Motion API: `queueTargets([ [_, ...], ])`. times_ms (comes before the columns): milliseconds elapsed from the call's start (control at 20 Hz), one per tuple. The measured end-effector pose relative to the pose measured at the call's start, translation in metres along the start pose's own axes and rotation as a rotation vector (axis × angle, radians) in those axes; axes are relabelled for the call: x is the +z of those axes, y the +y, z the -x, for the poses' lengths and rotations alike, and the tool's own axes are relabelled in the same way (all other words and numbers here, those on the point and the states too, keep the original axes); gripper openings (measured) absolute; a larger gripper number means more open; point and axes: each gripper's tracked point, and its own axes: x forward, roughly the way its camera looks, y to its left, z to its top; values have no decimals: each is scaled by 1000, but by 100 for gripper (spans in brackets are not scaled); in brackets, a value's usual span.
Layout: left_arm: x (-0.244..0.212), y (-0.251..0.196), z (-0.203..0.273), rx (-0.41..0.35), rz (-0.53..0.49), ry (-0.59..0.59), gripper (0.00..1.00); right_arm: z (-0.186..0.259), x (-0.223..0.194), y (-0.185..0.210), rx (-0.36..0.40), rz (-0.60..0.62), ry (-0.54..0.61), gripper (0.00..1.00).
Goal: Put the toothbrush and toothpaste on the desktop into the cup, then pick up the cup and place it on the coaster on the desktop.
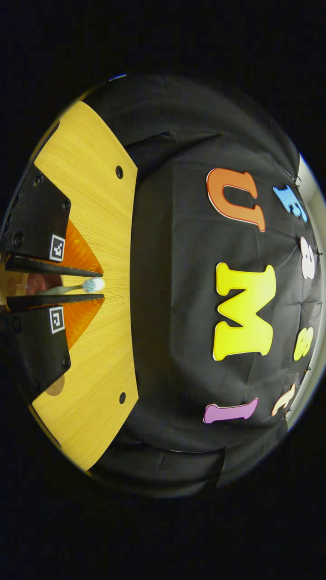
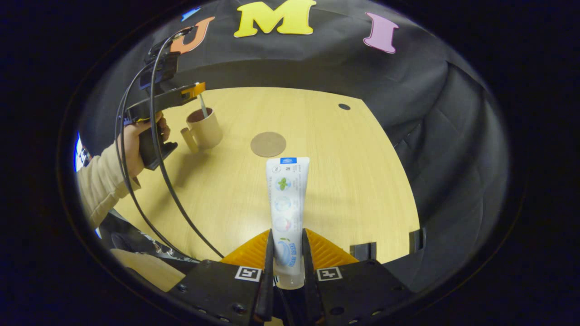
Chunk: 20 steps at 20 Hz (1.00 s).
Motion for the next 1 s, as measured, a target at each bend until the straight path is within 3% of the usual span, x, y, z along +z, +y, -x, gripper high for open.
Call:
queueTargets([
  [50,-2,4,3,13,-2,9,30,1,7,2,1,4,-19,30],
  [100,-2,10,9,24,-1,13,45,1,15,5,7,12,-39,30],
  [200,1,18,20,25,10,8,59,0,33,17,31,26,-77,30],
  [250,4,23,28,28,14,1,84,-1,42,25,52,27,-94,32],
  [300,7,30,37,35,11,-5,88,-4,52,33,72,31,-112,32],
  [350,9,36,48,40,7,-7,100,-6,62,42,89,34,-129,30],
  [500,19,51,78,32,13,-18,100,-20,98,80,164,27,-166,29],
  [700,31,82,117,75,19,-21,100,-34,165,147,291,14,-234,29],
  [1000,37,114,173,161,13,1,100,-52,241,233,424,161,-388,30],
])
